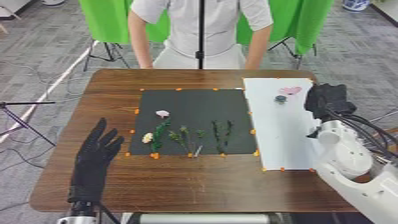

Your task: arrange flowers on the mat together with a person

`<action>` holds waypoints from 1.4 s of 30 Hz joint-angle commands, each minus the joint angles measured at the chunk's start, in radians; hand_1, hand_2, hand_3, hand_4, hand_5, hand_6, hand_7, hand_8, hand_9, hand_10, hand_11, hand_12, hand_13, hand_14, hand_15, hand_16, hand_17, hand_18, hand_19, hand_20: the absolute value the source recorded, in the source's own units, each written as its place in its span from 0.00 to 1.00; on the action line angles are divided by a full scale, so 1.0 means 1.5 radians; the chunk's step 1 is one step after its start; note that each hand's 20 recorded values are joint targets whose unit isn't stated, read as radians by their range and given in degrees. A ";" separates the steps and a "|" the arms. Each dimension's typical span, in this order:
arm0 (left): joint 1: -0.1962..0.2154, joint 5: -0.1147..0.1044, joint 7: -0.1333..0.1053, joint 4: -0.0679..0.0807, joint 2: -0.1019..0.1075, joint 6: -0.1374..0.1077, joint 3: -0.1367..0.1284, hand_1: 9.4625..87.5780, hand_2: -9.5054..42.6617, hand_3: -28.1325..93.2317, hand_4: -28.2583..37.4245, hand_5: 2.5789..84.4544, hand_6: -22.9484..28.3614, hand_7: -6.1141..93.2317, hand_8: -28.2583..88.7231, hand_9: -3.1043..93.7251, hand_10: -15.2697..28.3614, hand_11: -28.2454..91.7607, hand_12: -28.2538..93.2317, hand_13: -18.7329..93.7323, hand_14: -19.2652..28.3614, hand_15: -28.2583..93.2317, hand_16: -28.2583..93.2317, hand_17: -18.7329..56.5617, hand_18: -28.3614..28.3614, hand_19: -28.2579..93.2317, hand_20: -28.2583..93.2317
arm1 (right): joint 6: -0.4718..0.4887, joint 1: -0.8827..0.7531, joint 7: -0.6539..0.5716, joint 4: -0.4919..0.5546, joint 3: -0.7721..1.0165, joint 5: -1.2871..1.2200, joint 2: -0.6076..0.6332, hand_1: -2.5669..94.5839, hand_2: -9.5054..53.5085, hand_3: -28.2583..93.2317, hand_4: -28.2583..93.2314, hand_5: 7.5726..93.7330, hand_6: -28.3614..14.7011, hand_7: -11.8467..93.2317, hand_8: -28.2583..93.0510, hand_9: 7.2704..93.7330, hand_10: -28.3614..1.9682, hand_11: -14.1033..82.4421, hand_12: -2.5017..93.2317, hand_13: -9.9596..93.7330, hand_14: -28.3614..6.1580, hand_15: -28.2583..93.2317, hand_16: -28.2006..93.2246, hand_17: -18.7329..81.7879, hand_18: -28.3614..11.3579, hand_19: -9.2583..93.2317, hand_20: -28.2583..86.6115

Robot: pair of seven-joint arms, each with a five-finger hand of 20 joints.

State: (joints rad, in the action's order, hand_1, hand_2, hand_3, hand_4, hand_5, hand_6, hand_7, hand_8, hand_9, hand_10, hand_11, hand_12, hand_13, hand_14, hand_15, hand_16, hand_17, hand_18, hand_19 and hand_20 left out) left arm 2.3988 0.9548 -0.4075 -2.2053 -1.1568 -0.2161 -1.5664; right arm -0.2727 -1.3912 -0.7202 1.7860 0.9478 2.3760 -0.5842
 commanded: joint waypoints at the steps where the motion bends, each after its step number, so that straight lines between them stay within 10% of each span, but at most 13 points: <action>1: 0.014 -0.003 0.009 -0.007 0.000 -0.006 -0.011 0.16 0.27 0.87 0.00 0.27 0.44 0.18 0.16 0.31 0.64 0.32 0.33 0.36 0.78 0.42 0.22 0.09 0.91 0.59 0.27 | 0.007 0.228 0.125 0.067 -0.178 -0.018 -0.127 0.63 0.00 0.75 0.00 0.82 0.81 0.34 0.21 0.95 0.81 0.26 0.42 0.81 0.82 0.62 0.50 0.40 0.39 0.71 0.51; 11: 0.001 0.001 0.022 -0.005 -0.003 0.010 -0.015 0.16 0.27 0.87 0.00 0.27 0.44 0.18 0.16 0.31 0.64 0.32 0.33 0.36 0.79 0.42 0.22 0.09 0.91 0.59 0.27 | 0.124 0.314 0.232 -0.022 -0.330 -0.041 -0.316 0.63 0.00 0.75 0.00 0.82 0.81 0.34 0.22 0.95 0.81 0.25 0.42 0.80 0.82 0.62 0.50 0.39 0.40 0.71 0.51; 28: -0.024 0.012 0.048 0.007 -0.011 0.048 -0.021 0.16 0.27 0.87 0.00 0.27 0.44 0.18 0.16 0.31 0.64 0.32 0.33 0.36 0.78 0.43 0.22 0.09 0.91 0.59 0.27 | 0.176 0.368 0.172 -0.084 -0.461 -0.037 -0.348 0.60 0.01 0.75 0.00 0.76 0.83 0.35 0.19 0.87 0.77 0.24 0.40 0.72 0.77 0.61 0.49 0.34 0.39 0.68 0.52; 42: -0.024 0.011 0.049 0.010 -0.013 0.048 -0.017 0.16 0.27 0.87 0.00 0.27 0.44 0.18 0.16 0.31 0.64 0.32 0.33 0.36 0.78 0.42 0.22 0.09 0.91 0.59 0.27 | 0.208 0.369 0.171 -0.076 -0.455 -0.005 -0.351 0.53 0.00 0.78 0.00 0.67 0.82 0.36 0.17 0.76 0.71 0.36 0.30 0.66 0.66 0.67 0.39 0.31 0.36 0.66 0.54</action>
State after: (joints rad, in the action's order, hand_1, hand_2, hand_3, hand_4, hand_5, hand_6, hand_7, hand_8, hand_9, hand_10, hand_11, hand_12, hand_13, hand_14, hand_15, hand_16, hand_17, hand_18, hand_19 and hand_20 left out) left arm 2.3571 0.9670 -0.3433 -2.1998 -1.1664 -0.1510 -1.5956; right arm 0.0298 -0.8550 -0.4531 1.6592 0.2704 2.3289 -1.1054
